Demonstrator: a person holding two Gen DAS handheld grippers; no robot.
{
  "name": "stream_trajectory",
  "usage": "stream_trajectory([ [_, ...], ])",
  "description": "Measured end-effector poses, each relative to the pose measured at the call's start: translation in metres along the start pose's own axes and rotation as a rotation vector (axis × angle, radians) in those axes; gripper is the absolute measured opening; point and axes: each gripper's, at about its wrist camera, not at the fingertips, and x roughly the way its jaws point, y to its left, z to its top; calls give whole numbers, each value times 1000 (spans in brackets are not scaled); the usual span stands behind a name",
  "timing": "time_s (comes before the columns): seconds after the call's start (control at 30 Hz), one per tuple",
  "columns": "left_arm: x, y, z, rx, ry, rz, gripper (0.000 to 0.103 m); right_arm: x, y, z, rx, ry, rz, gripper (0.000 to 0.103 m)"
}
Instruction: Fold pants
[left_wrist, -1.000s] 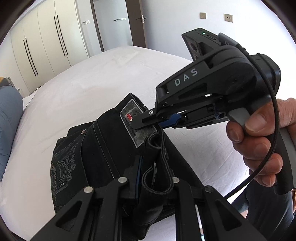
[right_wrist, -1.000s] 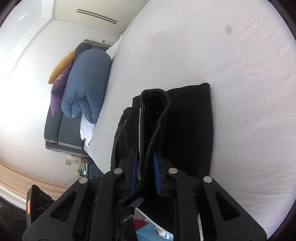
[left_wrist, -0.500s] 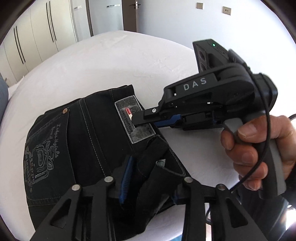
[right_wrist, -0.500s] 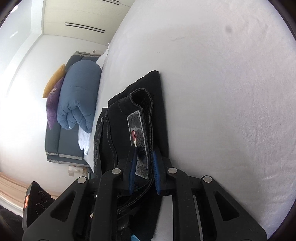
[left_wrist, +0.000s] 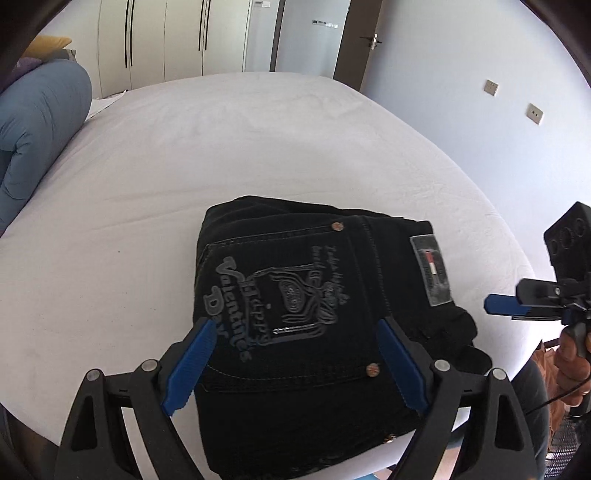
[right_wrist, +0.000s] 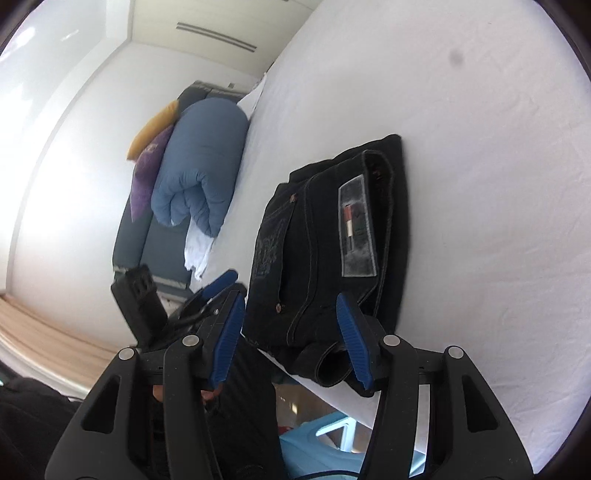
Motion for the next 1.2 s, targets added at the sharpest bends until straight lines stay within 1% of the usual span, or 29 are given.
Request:
stream_trajectory([
  [0.03, 1, 4, -2, 5, 7, 2, 89, 6, 4, 0, -8, 13, -12, 51],
  [0.07, 3, 6, -2, 6, 11, -2, 87, 9, 1, 1, 7, 26, -23, 51],
  [0.1, 2, -2, -8, 6, 11, -6, 87, 13, -3, 2, 26, 31, -27, 51],
  [0.17, -1, -7, -11, 7, 5, -9, 86, 16, -12, 4, 62, 29, -49, 51],
  [0.2, -2, -12, -14, 16, -1, -26, 86, 15, -15, 2, 74, 30, -50, 51],
  [0.27, -4, -23, -21, 46, 10, -43, 86, 21, -18, 2, 89, 44, -27, 51],
  [0.33, 2, -30, -29, 72, 40, -35, 86, 29, -19, 1, 86, 74, -35, 51],
  [0.4, 10, -34, -36, 79, 61, -30, 86, 35, -21, 2, 94, 90, -33, 51],
  [0.47, 15, -36, -42, 80, 73, -27, 85, 38, -20, -1, 102, 86, -6, 51],
  [0.5, 14, -37, -42, 79, 73, -27, 86, 38, -18, -2, 93, 82, 2, 49],
  [0.6, 12, -37, -42, 75, 80, -28, 86, 36, -8, -6, 49, 73, 50, 49],
  [0.7, 9, -37, -43, 71, 76, -27, 86, 39, 5, -4, 17, 78, 77, 49],
  [0.77, 7, -38, -44, 66, 73, -32, 86, 41, 11, -3, -4, 90, 83, 49],
  [0.83, 6, -39, -45, 70, 72, -25, 86, 49, 11, -1, -15, 118, 58, 48],
  [0.87, 6, -39, -46, 69, 72, -23, 86, 56, 9, -1, -17, 142, 31, 44],
  [0.9, 6, -39, -46, 67, 73, -24, 86, 61, 8, 1, -24, 157, 10, 28],
  [0.93, 6, -38, -46, 63, 73, -27, 86, 63, 6, 2, -33, 163, -23, 14],
  [0.97, 5, -38, -46, 62, 74, -31, 86, 64, 7, 2, -39, 165, -36, 8],
  [1.03, 5, -37, -45, 60, 75, -31, 86, 61, 13, 1, -70, 154, -24, 3],
  [1.13, 5, -33, -42, 46, 78, -42, 86, 52, 33, -3, -141, 157, -53, 3],
  [1.2, 0, -30, -40, 28, 63, -58, 86, 42, 43, -5, -151, 139, -50, 2],
])
